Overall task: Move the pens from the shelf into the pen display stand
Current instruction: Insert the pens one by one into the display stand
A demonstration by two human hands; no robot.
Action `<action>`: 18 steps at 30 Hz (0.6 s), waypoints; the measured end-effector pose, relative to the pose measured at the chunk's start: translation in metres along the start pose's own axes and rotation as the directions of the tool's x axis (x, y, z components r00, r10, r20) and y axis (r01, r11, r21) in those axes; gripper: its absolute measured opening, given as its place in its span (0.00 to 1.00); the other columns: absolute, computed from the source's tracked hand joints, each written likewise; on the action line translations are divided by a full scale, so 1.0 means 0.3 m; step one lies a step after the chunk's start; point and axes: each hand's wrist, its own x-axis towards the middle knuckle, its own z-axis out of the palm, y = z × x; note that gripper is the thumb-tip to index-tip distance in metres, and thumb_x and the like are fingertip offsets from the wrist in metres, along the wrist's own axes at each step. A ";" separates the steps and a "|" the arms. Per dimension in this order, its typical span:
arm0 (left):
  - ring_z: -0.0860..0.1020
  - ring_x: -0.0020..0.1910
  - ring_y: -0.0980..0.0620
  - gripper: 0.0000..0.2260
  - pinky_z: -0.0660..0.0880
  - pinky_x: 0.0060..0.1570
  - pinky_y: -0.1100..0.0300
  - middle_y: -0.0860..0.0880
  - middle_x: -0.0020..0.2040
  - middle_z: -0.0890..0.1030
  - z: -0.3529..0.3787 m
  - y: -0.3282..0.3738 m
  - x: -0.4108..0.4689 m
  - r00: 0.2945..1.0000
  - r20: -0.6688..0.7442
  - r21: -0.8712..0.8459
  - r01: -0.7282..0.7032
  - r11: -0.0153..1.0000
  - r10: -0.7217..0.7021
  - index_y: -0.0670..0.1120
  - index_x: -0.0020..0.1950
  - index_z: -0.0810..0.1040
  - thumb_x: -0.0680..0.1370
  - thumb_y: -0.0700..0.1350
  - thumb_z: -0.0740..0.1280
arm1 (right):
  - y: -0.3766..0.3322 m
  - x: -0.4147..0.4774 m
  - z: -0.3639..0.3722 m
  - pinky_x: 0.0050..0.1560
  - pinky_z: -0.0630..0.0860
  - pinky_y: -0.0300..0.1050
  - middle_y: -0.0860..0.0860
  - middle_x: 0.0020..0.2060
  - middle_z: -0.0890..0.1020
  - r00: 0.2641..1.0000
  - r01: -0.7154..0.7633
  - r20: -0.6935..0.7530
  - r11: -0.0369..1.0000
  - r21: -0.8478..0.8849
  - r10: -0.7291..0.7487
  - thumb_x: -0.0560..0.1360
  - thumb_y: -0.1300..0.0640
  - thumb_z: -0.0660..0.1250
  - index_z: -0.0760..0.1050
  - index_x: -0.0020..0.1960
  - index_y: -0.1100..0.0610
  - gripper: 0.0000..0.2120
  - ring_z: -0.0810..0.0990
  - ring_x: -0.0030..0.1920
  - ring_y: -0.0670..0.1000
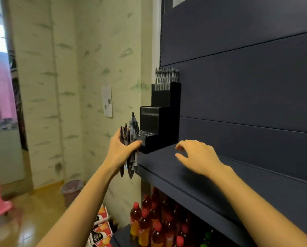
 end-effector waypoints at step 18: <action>0.79 0.28 0.57 0.10 0.77 0.31 0.65 0.46 0.40 0.79 -0.194 -0.392 0.640 0.951 0.310 -0.206 0.078 0.975 -0.010 0.47 0.48 0.72 0.74 0.35 0.70 | -0.255 0.570 0.253 0.51 0.72 0.43 0.46 0.59 0.77 0.971 -0.237 -0.058 0.969 -0.066 0.234 0.79 0.46 0.59 0.71 0.64 0.47 0.15 0.76 0.58 0.48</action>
